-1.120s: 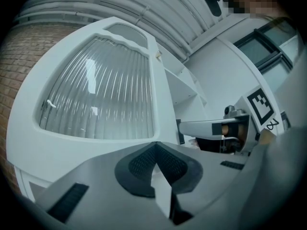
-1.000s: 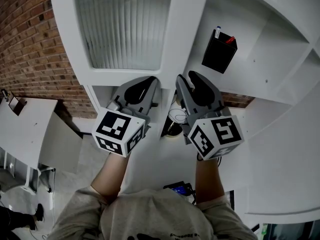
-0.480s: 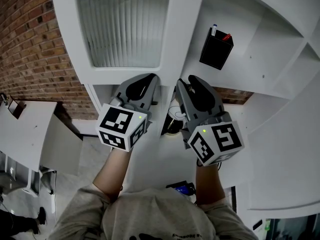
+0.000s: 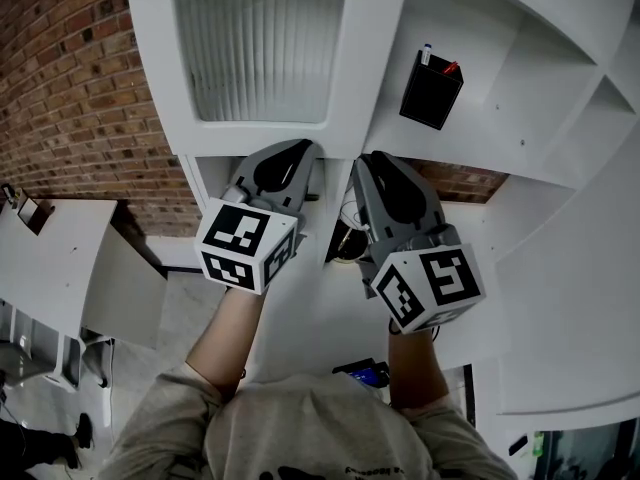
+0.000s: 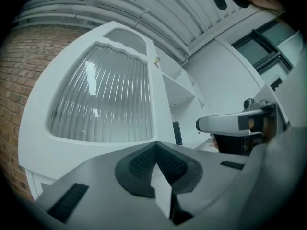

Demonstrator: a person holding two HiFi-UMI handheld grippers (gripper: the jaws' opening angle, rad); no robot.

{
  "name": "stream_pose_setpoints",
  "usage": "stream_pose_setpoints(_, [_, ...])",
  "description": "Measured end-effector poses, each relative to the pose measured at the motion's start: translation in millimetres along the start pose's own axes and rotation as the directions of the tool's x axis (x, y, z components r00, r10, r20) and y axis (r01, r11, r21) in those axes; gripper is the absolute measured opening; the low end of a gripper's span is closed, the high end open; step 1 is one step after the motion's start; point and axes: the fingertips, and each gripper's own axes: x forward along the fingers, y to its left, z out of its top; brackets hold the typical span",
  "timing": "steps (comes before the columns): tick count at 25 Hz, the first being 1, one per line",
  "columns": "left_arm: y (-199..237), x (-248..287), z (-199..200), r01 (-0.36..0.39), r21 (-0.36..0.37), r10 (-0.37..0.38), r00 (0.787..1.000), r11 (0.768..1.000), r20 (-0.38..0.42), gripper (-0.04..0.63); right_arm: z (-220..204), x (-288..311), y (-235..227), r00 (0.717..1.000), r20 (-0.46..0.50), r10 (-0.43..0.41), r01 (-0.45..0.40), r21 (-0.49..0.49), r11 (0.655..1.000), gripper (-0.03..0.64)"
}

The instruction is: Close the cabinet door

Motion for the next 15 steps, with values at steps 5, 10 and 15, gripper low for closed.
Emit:
stream_pose_setpoints(5, [-3, -20, 1, -0.005, 0.004, 0.005, 1.000, 1.000, -0.003, 0.007, 1, -11, 14, 1.000, 0.008, -0.010, 0.010, 0.017, 1.000, 0.048])
stream_pose_setpoints(10, [-14, -42, 9, 0.005, 0.012, -0.005, 1.000, 1.000, 0.008, 0.008, 1, -23, 31, 1.000, 0.012, -0.007, 0.007, 0.026, 1.000, 0.034])
stream_pose_setpoints(15, [-30, -67, 16, 0.008, 0.019, -0.008, 1.000, 1.000, 0.026, 0.006, 1, -36, 44, 1.000, 0.021, -0.006, 0.006, 0.034, 0.999, 0.025])
